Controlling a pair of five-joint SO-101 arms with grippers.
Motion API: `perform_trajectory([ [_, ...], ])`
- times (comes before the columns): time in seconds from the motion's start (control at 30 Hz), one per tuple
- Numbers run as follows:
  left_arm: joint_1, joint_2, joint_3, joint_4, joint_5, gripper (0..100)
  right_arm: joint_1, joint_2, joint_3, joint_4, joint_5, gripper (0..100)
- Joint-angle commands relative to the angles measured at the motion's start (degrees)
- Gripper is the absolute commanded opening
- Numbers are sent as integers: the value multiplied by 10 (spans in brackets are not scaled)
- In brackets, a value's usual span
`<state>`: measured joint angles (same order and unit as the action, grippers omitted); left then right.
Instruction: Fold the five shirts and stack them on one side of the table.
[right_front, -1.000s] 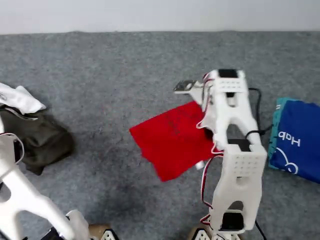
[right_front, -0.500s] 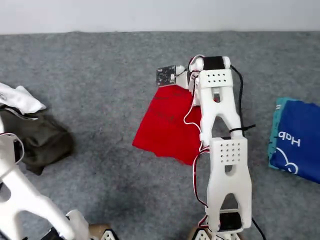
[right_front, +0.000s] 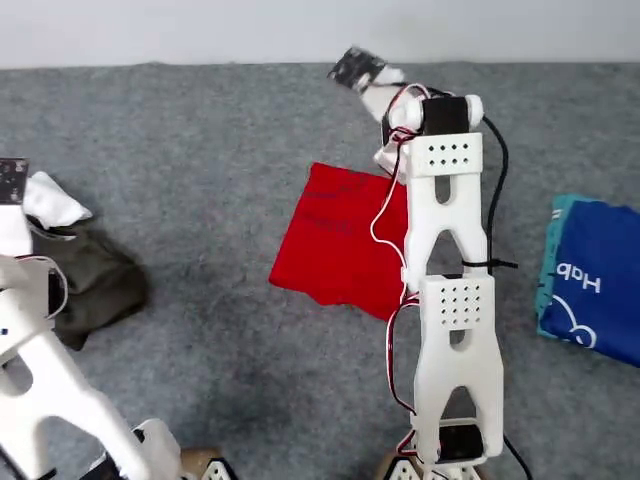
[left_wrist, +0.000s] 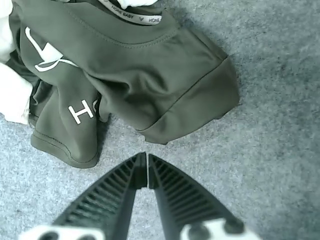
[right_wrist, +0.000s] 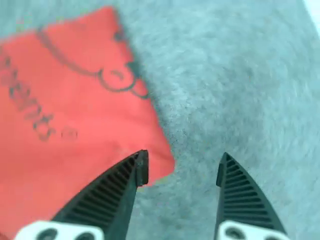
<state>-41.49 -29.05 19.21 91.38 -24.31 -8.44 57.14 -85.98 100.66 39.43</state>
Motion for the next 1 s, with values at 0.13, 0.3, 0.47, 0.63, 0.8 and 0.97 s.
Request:
perform_trajectory([
  [0.13, 2, -16, -2, -8, 0, 17, -7, -64, -6, 25, -269, 223],
  [0.3, 2, -16, -2, -11, 0, 17, -20, -153, 99, 25, -410, 223],
  [0.47, 4, -16, -3, -11, 0, 17, -26, -265, 300, 22, -516, 227],
  [0.63, 4, -15, -3, -11, -1, 18, -36, -305, 409, 21, -611, 323],
  [0.8, 4, -15, -3, -11, -1, 18, -58, -263, 417, -1, -695, 404],
  [0.97, 5, -15, -2, -11, -1, 18, -87, -184, 417, -49, -718, 376],
])
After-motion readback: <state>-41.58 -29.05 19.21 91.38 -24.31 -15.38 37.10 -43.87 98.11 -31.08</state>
